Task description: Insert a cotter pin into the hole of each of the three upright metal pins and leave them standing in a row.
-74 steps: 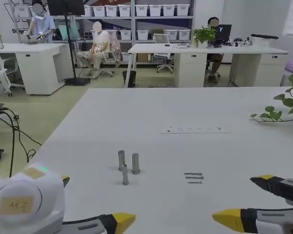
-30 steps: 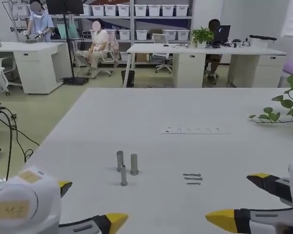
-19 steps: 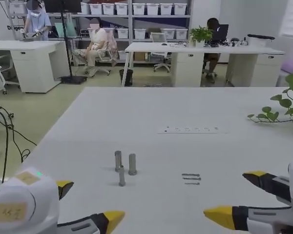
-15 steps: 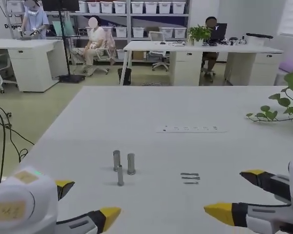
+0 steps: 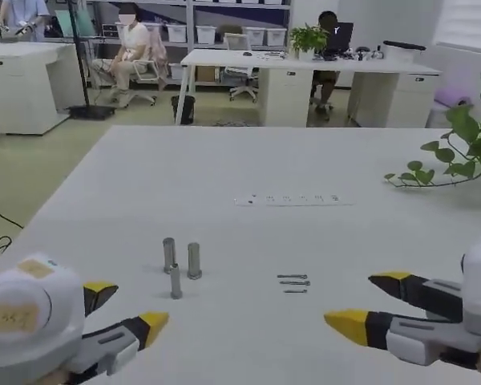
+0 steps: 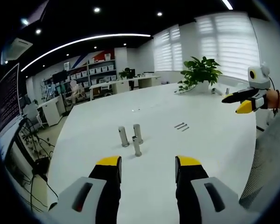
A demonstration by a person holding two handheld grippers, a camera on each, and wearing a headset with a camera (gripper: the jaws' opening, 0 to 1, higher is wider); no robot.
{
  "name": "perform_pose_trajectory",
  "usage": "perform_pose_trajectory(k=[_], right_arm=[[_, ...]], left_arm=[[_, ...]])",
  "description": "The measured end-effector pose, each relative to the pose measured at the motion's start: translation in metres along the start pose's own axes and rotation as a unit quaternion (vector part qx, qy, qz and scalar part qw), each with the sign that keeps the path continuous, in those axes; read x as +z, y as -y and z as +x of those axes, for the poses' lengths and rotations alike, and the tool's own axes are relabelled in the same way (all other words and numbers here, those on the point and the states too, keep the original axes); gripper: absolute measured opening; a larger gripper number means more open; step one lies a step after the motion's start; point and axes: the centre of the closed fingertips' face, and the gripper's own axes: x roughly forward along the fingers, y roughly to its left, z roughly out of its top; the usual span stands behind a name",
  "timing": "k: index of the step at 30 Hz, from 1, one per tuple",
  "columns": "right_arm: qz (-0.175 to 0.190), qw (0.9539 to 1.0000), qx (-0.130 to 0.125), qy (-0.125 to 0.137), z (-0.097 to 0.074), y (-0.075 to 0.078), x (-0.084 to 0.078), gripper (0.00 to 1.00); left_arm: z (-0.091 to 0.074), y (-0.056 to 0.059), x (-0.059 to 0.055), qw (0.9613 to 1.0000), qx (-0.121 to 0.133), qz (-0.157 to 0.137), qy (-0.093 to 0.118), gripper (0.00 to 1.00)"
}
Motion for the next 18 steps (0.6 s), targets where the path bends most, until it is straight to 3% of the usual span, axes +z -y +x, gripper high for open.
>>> perform_pose_trajectory(k=[12, 18], right_arm=[[0.003, 1.0, 0.002, -0.007, 0.009, 0.011, -0.004, 0.56], [0.01, 0.9999, 0.005, -0.012, 0.017, 0.014, -0.007, 0.52]], left_arm=[[0.045, -0.009, -0.001, 0.9997, -0.014, 0.019, -0.004, 0.34], [0.068, -0.013, -0.01, 0.9992, -0.017, 0.031, -0.02, 0.31]])
